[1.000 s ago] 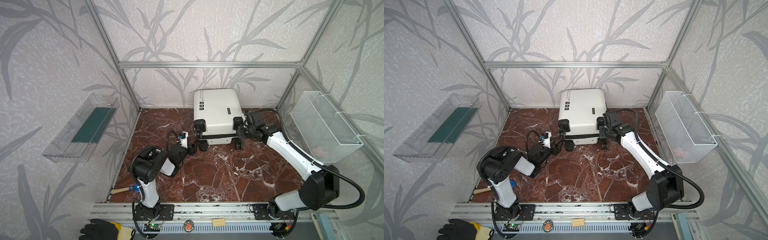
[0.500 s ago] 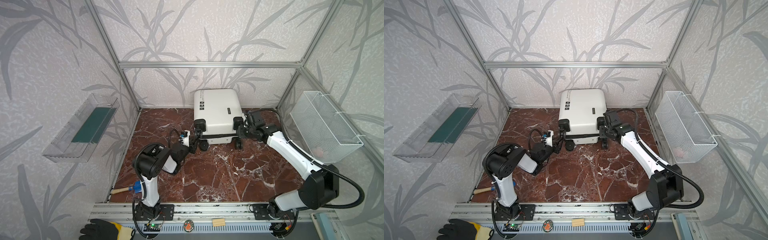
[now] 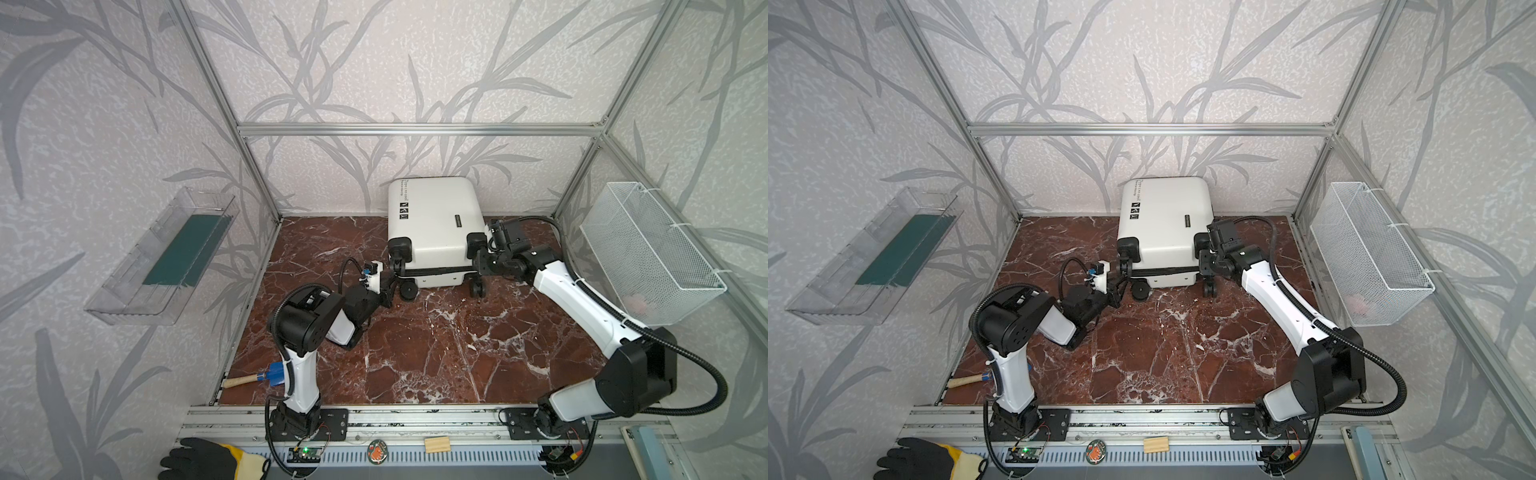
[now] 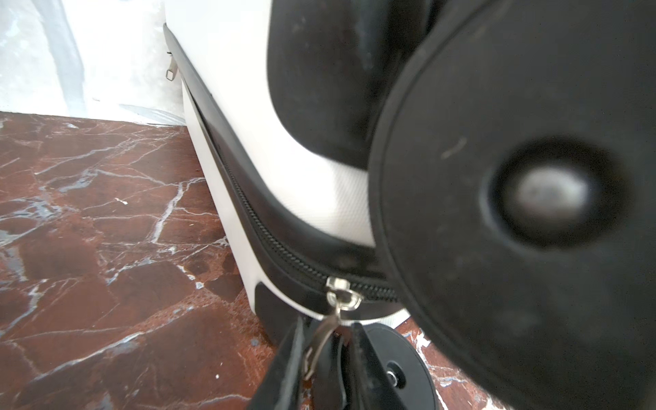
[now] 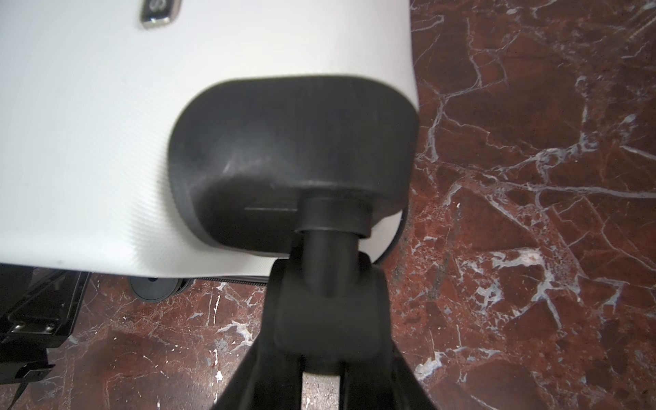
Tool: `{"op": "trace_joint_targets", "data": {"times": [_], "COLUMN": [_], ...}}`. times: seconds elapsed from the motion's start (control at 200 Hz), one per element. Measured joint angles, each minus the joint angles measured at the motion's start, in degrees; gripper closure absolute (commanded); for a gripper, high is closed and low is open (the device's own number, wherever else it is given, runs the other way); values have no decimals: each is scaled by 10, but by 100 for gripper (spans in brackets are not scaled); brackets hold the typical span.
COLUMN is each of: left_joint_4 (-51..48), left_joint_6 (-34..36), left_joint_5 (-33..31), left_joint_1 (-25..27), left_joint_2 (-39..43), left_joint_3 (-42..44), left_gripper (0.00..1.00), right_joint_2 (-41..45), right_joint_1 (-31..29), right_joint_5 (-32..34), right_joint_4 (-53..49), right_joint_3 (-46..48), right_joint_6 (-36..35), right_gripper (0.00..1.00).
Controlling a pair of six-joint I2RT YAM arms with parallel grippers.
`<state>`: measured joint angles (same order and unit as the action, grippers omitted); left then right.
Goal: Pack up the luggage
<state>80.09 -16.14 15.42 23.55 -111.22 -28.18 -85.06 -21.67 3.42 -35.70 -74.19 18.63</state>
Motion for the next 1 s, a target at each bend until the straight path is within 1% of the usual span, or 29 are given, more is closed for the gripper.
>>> {"op": "trace_joint_targets", "data": {"times": [0.08, 0.22, 0.475, 0.695, 1.0], "left_joint_4": [0, 0, 1, -2, -19], "left_joint_6": [0, 1, 0, -4, -14], "left_joint_5": [0, 0, 8, 13, 12], "left_joint_1": [0, 0, -3, -4, 0], "left_joint_2": [0, 0, -1, 5, 47], "left_joint_3": [0, 0, 0, 2, 31], "left_gripper": [73, 78, 100, 100, 100], "right_joint_2": [0, 0, 0, 0, -1], "right_joint_1": [0, 0, 0, 0, 0], "right_joint_5": [0, 0, -1, -2, -8], "right_joint_4": [0, 0, 0, 0, -2], "right_joint_3": [0, 0, 0, -1, -2], "right_joint_6": [0, 0, 2, 4, 14], "right_gripper": [100, 100, 100, 100, 100]}}
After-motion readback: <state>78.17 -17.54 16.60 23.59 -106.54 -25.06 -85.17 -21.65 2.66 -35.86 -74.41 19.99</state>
